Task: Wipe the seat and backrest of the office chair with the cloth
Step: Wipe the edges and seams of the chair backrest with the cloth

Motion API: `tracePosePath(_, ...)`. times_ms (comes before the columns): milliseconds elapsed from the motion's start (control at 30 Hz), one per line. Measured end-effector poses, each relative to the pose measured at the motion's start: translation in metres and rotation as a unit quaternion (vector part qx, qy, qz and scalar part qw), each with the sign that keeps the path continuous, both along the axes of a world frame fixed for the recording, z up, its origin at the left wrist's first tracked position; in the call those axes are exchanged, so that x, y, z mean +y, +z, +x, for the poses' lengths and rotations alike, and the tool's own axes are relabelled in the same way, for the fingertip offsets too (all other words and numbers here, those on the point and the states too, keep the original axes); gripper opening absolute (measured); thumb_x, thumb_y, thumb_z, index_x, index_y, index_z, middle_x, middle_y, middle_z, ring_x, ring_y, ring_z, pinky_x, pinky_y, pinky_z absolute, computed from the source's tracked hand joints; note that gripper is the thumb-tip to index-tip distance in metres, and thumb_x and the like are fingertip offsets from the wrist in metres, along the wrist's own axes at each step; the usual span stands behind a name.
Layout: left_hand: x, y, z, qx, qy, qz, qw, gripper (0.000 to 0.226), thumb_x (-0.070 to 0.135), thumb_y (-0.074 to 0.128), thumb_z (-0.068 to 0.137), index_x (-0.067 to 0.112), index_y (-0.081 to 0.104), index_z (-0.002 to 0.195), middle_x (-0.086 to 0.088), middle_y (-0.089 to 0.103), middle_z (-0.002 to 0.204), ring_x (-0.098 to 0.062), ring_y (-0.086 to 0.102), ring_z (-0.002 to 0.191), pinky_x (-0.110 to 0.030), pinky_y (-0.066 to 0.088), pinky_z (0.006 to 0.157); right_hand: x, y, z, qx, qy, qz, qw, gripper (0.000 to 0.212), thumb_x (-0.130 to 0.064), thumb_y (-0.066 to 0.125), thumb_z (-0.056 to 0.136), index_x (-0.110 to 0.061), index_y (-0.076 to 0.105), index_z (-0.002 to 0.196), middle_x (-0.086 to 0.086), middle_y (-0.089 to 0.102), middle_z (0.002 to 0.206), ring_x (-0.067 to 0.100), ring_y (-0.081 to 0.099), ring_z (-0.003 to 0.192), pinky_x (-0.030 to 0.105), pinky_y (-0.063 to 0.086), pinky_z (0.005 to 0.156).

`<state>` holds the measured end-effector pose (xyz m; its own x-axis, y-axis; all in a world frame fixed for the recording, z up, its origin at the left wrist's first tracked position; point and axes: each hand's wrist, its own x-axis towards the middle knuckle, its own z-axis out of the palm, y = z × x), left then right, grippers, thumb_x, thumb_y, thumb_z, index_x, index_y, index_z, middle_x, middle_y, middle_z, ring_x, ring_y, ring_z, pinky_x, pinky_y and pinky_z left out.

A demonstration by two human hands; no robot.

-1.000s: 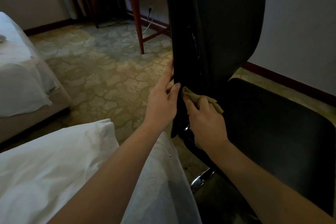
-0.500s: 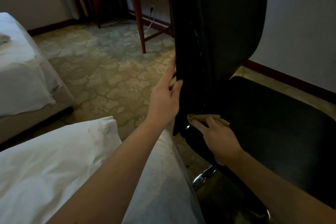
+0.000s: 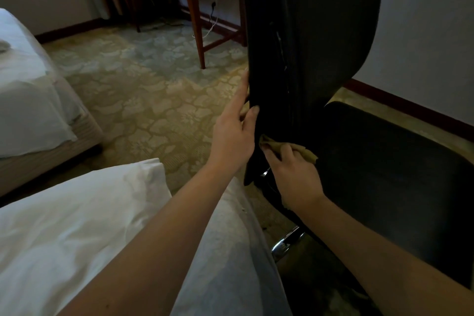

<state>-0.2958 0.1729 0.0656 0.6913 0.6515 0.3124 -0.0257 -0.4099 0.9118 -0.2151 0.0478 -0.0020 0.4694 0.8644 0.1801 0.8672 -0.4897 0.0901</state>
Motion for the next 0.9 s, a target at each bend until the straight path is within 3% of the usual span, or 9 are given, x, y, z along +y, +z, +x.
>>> tracePosePath(100, -0.001, 0.0, 0.0, -0.002, 0.004, 0.002, 1.0, 0.062, 0.014, 0.047, 0.107, 0.041, 0.022, 0.158, 0.017, 0.053, 0.14, 0.008, 0.067, 0.099, -0.012, 0.052, 0.083, 0.005, -0.011, -0.001, -0.018, -0.003, -0.002, 1.0, 0.066, -0.01, 0.08, 0.073, -0.012, 0.059, 0.136, 0.02, 0.062, 0.098, 0.032, 0.065, 0.065, 0.034, 0.049, 0.04)
tracePosePath(333, -0.003, 0.003, 0.002, 0.001, 0.015, 0.011, 1.0, 0.062, 0.014, 0.048, 0.107, 0.041, 0.023, 0.157, 0.032, 0.05, 0.124, -0.004, 0.07, 0.088, -0.011, 0.053, 0.072, 0.008, -0.03, 0.0, -0.018, 0.012, -0.075, 0.997, 0.055, -0.02, 0.042, 0.104, -0.017, 0.023, 0.156, 0.015, 0.046, 0.137, 0.03, 0.06, 0.111, 0.037, 0.055, 0.071)
tracePosePath(400, -0.003, 0.003, 0.002, 0.005, 0.014, 0.015, 1.0, 0.062, 0.014, 0.047, 0.107, 0.04, 0.023, 0.158, 0.032, 0.05, 0.125, -0.005, 0.07, 0.087, -0.011, 0.053, 0.073, -0.001, -0.034, 0.005, 0.039, 0.008, -0.116, 0.992, 0.057, -0.016, 0.042, 0.103, -0.019, 0.022, 0.157, 0.014, 0.04, 0.145, 0.031, 0.054, 0.122, 0.038, 0.053, 0.084)
tracePosePath(467, -0.002, 0.002, 0.0, 0.007, 0.012, 0.019, 1.0, 0.062, 0.016, 0.047, 0.107, 0.042, 0.022, 0.158, 0.027, 0.052, 0.132, -0.002, 0.07, 0.091, -0.013, 0.054, 0.078, -0.016, -0.037, 0.014, 0.057, 0.007, -0.114, 0.992, 0.074, -0.013, 0.058, 0.095, -0.023, 0.02, 0.157, 0.012, 0.037, 0.147, 0.03, 0.051, 0.124, 0.038, 0.053, 0.09)
tracePosePath(500, -0.002, 0.002, 0.0, 0.008, 0.012, 0.021, 1.0, 0.062, 0.017, 0.047, 0.107, 0.043, 0.021, 0.157, 0.023, 0.053, 0.137, -0.001, 0.07, 0.094, -0.015, 0.056, 0.081, -0.023, -0.038, 0.017, 0.054, 0.019, -0.085, 0.995, 0.088, -0.013, 0.071, 0.086, -0.025, 0.02, 0.157, 0.01, 0.04, 0.143, 0.029, 0.055, 0.118, 0.038, 0.056, 0.085)
tracePosePath(567, -0.003, 0.0, 0.001, 0.01, 0.017, 0.027, 0.999, 0.061, 0.019, 0.046, 0.108, 0.045, 0.02, 0.157, 0.016, 0.052, 0.146, 0.001, 0.069, 0.098, -0.019, 0.057, 0.086, -0.032, -0.044, 0.02, 0.012, 0.066, 0.016, 0.998, 0.11, -0.012, 0.09, 0.061, -0.024, 0.03, 0.152, 0.009, 0.053, 0.118, 0.023, 0.063, 0.084, 0.035, 0.057, 0.053)
tracePosePath(633, -0.003, -0.003, 0.003, 0.01, 0.026, 0.039, 0.999, 0.06, 0.021, 0.045, 0.108, 0.046, 0.02, 0.157, 0.013, 0.051, 0.151, 0.002, 0.068, 0.102, -0.023, 0.057, 0.09, -0.033, -0.043, 0.021, -0.038, 0.099, 0.118, 0.987, 0.101, -0.007, 0.091, 0.055, -0.017, 0.044, 0.143, 0.009, 0.055, 0.1, 0.021, 0.058, 0.063, 0.03, 0.046, 0.037)
tracePosePath(767, -0.004, -0.005, 0.003, 0.004, 0.025, 0.029, 0.999, 0.06, 0.021, 0.045, 0.108, 0.045, 0.02, 0.157, 0.012, 0.049, 0.152, 0.0, 0.068, 0.107, -0.028, 0.057, 0.094, -0.021, -0.028, 0.02, -0.1, 0.127, 0.187, 0.969, 0.078, -0.008, 0.088, 0.066, -0.011, 0.057, 0.137, 0.011, 0.057, 0.095, 0.021, 0.059, 0.064, 0.028, 0.045, 0.041)
tracePosePath(900, -0.004, -0.002, 0.002, 0.003, 0.024, 0.035, 0.999, 0.061, 0.021, 0.046, 0.108, 0.053, 0.018, 0.152, 0.014, 0.051, 0.15, -0.003, 0.069, 0.105, -0.027, 0.059, 0.091, -0.011, -0.026, 0.011, -0.068, 0.114, 0.23, 0.964, 0.068, -0.007, 0.083, 0.076, -0.015, 0.054, 0.137, 0.01, 0.06, 0.09, 0.022, 0.059, 0.065, 0.03, 0.049, 0.043)
